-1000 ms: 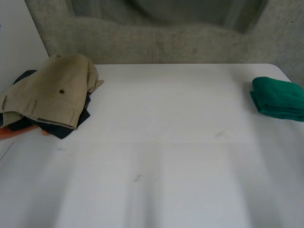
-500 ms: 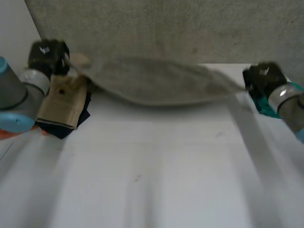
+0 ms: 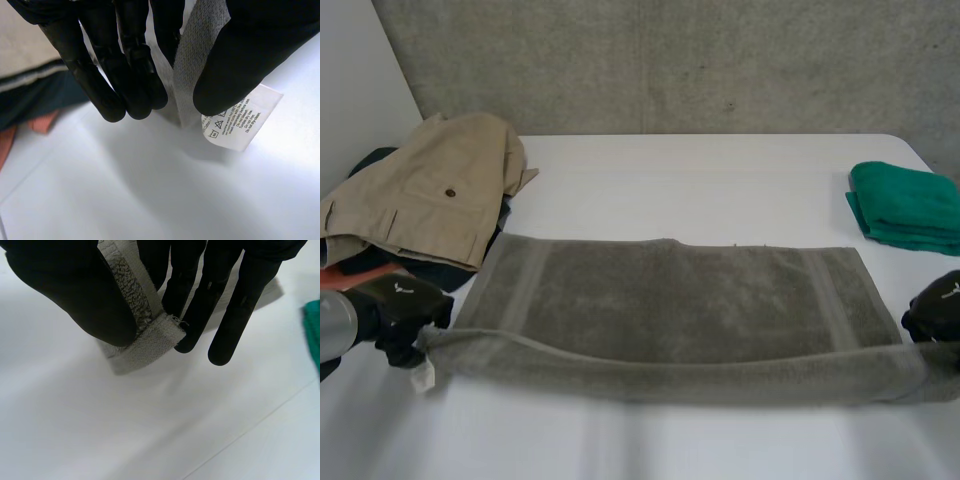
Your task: Fold the laundry.
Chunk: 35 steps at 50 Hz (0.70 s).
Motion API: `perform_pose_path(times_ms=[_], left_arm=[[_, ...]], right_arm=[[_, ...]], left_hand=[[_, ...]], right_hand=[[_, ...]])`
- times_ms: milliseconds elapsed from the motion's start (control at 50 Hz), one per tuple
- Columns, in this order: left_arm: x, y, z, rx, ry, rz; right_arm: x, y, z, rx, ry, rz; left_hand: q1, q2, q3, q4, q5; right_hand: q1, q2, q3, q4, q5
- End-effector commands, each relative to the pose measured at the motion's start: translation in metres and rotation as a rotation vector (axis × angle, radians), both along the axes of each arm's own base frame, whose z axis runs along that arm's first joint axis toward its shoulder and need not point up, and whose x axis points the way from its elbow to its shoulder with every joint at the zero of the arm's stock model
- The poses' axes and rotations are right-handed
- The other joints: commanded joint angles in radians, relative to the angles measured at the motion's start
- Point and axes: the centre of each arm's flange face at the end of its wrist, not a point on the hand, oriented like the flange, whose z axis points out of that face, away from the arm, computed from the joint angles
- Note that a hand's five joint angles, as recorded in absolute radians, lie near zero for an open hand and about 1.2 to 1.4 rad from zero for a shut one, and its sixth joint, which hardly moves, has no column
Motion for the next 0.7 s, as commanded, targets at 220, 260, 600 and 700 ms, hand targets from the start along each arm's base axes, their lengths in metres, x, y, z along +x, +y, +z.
perform_pose_path(times_ms=[220, 260, 600, 700], left_arm=[[-0.048, -0.092, 0.024, -0.246, 0.214, 0.200], [-0.051, -0.103, 0.022, -0.261, 0.213, 0.227], [-0.084, -0.139, -0.005, -0.264, 0.178, 0.281], [-0.080, -0.137, 0.009, -0.293, 0.211, 0.356]], right_arm=[[0.025, -0.104, -0.037, -0.376, -0.156, -0.107], [0.026, -0.113, -0.039, -0.409, -0.159, -0.111], [0.060, -0.177, -0.076, -0.609, -0.195, -0.105], [0.055, -0.181, -0.063, -0.639, -0.273, -0.174]], left_hand=[[0.245, 0.193, 0.200, 0.197, 0.229], [0.245, 0.193, 0.200, 0.197, 0.229], [-0.977, -1.029, -1.022, -1.025, -0.993], [-0.977, -1.029, -1.022, -1.025, -0.993]], right_hand=[[0.270, 0.223, 0.209, 0.200, 0.200], [0.270, 0.223, 0.209, 0.200, 0.200], [-0.951, -0.999, -1.012, -1.022, -1.022], [-0.951, -0.999, -1.012, -1.022, -1.022]])
